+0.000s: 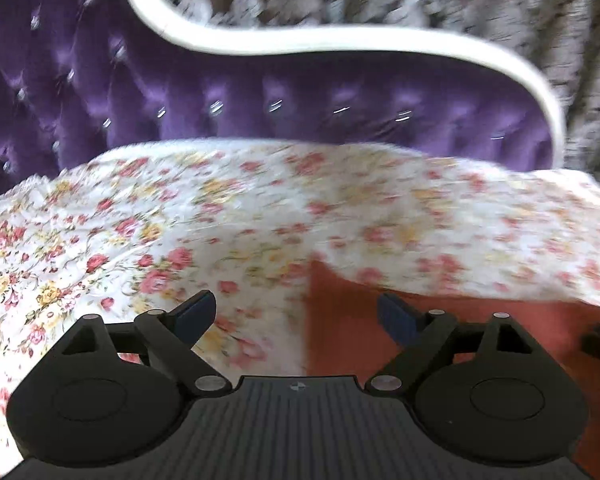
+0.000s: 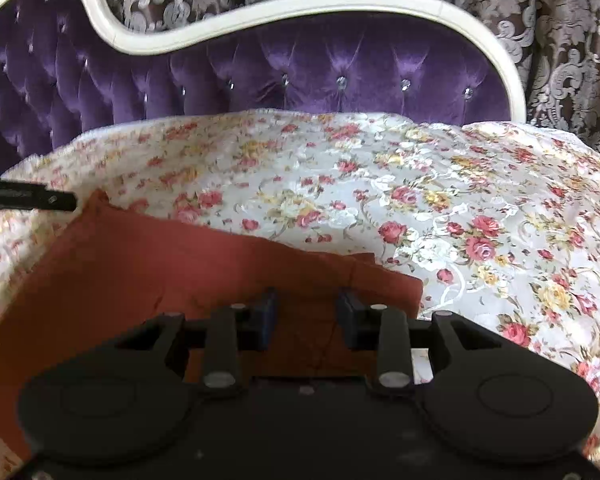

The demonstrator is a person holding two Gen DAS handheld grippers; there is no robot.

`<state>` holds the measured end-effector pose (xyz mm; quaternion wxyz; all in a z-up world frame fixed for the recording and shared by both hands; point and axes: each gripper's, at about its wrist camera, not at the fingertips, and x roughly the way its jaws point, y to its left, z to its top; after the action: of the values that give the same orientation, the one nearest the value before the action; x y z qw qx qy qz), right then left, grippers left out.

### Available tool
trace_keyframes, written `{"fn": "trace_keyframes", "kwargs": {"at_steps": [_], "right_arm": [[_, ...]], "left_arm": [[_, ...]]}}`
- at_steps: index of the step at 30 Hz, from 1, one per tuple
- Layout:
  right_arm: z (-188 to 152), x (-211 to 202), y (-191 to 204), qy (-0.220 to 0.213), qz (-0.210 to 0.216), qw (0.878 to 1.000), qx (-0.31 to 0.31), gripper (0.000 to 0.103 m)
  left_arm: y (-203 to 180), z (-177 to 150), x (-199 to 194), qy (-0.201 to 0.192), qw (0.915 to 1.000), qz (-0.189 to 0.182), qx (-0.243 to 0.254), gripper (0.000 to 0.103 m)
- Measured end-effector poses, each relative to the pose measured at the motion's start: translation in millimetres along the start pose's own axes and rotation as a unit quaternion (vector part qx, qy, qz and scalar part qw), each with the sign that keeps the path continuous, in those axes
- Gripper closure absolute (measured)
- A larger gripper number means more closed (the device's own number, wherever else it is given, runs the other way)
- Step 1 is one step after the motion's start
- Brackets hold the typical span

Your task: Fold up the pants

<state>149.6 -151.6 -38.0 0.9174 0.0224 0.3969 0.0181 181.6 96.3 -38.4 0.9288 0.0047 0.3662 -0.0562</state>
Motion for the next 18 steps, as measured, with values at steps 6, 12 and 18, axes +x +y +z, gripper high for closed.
{"fn": "trace_keyframes", "kwargs": {"at_steps": [6, 12, 18], "right_arm": [[-17, -36, 13, -0.01, 0.006, 1.0, 0.0, 0.067], [-54, -46, 24, 0.0, -0.029, 0.999, -0.031, 0.061], [-46, -43, 31, 0.016, -0.023, 0.998, -0.052, 0.055]], "left_arm": [[-44, -47, -28, 0.034, 0.9959, -0.046, 0.07, 0.014], [-37, -83, -9, 0.07, 0.996, -0.054, 0.01, 0.003], [-38, -83, -5, 0.065, 0.9963, -0.053, 0.021, 0.0]]}}
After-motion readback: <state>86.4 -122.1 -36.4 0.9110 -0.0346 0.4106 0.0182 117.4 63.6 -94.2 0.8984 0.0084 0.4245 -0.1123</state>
